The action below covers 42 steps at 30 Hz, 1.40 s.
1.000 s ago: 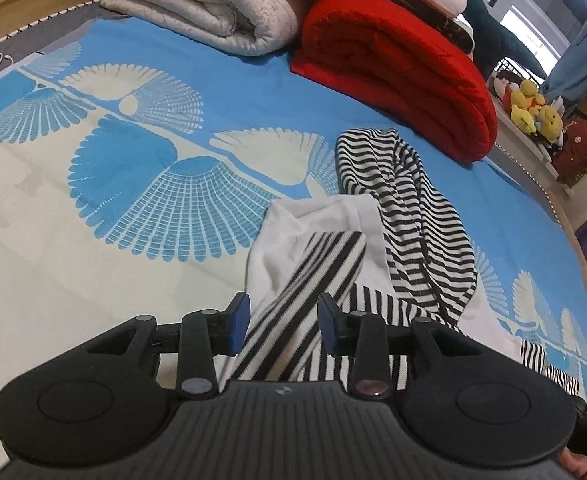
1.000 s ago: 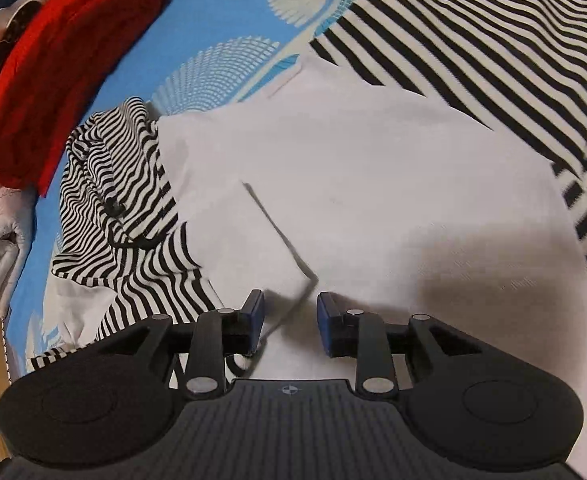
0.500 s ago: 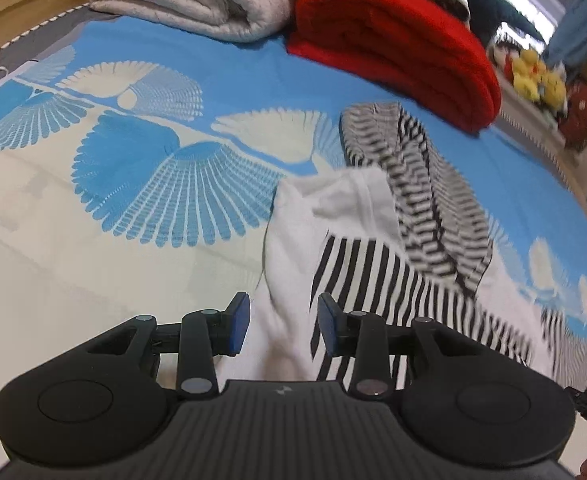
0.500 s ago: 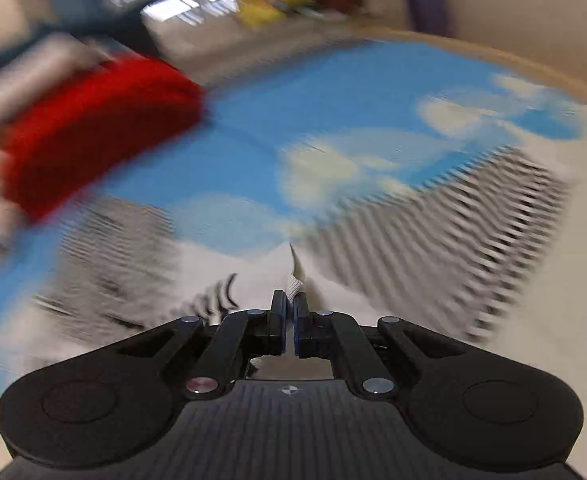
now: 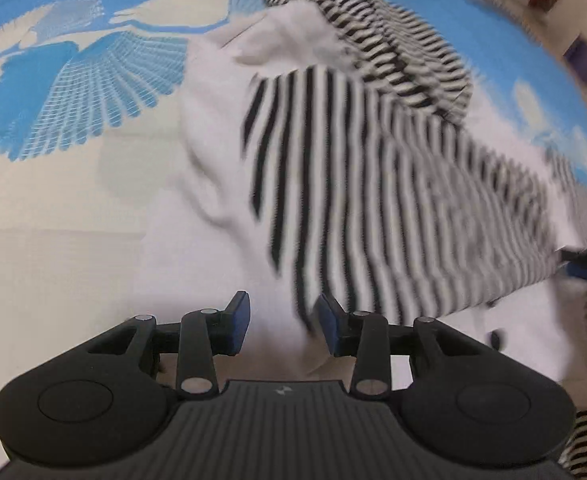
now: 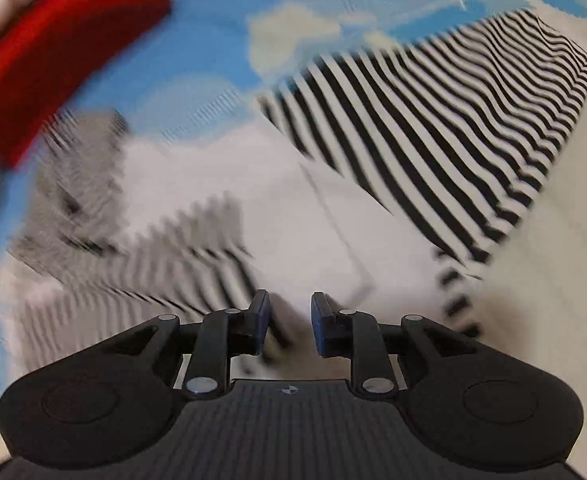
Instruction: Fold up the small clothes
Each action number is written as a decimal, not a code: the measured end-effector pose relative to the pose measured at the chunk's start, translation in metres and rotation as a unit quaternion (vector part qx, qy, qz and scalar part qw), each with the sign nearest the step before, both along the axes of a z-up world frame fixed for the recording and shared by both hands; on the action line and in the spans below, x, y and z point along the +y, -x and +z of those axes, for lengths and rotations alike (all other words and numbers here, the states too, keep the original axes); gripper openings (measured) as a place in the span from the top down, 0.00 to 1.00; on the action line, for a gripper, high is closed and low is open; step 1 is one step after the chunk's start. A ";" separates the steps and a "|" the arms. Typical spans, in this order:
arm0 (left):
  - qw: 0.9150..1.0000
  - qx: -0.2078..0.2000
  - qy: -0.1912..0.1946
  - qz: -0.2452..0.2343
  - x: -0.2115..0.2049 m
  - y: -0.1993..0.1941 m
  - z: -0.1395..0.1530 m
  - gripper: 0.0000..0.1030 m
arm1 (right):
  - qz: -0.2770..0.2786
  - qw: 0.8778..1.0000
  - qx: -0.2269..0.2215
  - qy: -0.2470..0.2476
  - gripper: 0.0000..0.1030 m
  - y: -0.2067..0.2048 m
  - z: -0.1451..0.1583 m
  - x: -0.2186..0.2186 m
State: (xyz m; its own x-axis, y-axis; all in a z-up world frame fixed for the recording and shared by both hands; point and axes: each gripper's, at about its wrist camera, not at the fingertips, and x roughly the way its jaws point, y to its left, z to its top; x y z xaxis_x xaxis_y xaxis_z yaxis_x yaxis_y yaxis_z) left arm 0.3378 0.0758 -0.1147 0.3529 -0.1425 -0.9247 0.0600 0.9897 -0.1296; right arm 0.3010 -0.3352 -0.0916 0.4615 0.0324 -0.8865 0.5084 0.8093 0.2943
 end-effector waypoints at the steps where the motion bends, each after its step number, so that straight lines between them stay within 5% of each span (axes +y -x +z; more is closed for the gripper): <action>1: 1.000 -0.004 -0.006 0.000 0.000 0.000 0.002 0.59 | -0.003 1.000 0.000 0.001 0.73 0.001 0.003 -0.001; 5: 0.999 -0.035 0.021 0.012 -0.002 0.003 0.016 0.59 | 0.014 0.999 -0.033 0.005 0.69 0.002 0.017 -0.001; 7: 1.000 -0.001 0.026 0.014 -0.004 0.003 0.002 0.58 | 0.018 0.999 -0.026 0.003 0.64 0.003 0.015 -0.005; 12: 0.999 -0.025 -0.026 -0.014 -0.018 0.007 0.007 0.57 | -0.008 1.000 0.003 -0.002 0.64 0.006 0.012 -0.020; 19: 0.997 -0.061 -0.033 -0.020 -0.037 0.006 0.027 0.54 | -0.005 0.999 -0.047 0.018 0.64 0.012 0.041 -0.043; 26: 0.998 -0.068 -0.013 -0.008 -0.044 0.005 0.035 0.54 | -0.091 0.992 -0.087 0.027 0.64 0.029 0.053 -0.136; 32: 0.998 -0.068 -0.002 -0.009 -0.049 0.003 0.037 0.54 | -0.189 0.978 -0.091 0.019 0.64 0.054 0.020 -0.221; 35: 0.998 -0.065 -0.002 -0.011 -0.050 0.002 0.035 0.54 | -0.228 0.969 -0.090 -0.026 0.64 0.064 -0.008 -0.251; 42: 0.998 -0.065 -0.002 -0.015 -0.053 0.003 0.034 0.54 | -0.253 0.960 -0.117 -0.034 0.64 0.057 -0.029 -0.269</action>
State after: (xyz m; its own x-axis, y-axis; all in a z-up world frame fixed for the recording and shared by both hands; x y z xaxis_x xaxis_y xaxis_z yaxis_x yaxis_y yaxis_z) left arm 0.3347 0.0232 -0.0808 0.4654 -0.1512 -0.8721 0.1059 0.9877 -0.1147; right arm 0.2445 -0.6043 -0.1203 0.6200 -0.1946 -0.7600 0.7443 0.4523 0.4914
